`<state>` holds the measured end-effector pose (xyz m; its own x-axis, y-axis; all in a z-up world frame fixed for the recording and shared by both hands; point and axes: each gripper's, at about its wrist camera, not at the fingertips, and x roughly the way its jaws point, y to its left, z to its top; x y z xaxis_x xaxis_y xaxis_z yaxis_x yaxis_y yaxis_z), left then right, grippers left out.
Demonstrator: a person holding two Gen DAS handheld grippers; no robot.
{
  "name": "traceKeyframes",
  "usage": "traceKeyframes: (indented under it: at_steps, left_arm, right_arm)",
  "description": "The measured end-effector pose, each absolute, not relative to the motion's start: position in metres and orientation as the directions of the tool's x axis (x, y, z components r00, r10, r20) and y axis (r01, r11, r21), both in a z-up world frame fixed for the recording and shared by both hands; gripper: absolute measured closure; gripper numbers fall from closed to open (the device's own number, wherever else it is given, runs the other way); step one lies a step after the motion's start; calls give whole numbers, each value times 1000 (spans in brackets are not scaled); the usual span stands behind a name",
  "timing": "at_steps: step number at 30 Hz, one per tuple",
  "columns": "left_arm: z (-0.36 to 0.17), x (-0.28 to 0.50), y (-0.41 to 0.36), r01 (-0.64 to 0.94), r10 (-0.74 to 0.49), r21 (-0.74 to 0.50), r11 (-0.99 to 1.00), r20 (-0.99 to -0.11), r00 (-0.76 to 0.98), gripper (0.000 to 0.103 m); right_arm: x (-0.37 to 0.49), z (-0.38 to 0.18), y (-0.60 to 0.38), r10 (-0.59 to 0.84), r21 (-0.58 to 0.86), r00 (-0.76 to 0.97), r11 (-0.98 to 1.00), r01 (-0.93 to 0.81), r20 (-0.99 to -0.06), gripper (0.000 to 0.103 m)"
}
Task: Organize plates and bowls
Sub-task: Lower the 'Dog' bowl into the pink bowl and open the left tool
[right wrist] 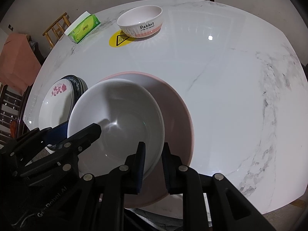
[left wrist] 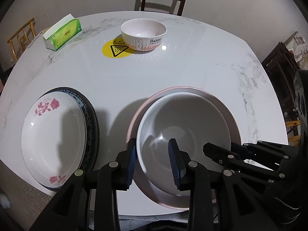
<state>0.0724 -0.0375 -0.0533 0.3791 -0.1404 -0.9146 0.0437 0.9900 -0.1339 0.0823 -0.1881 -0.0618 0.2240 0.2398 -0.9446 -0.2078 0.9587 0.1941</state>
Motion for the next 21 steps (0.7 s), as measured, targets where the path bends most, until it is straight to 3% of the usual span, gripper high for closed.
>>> traceKeyframes:
  at_steps: [21]
  left_arm:
    - [-53,76,-36,53,-192,-186,981,-901,390,64]
  right_arm:
    - [82,-59,-199,269,235,255,959,-157,-929,86]
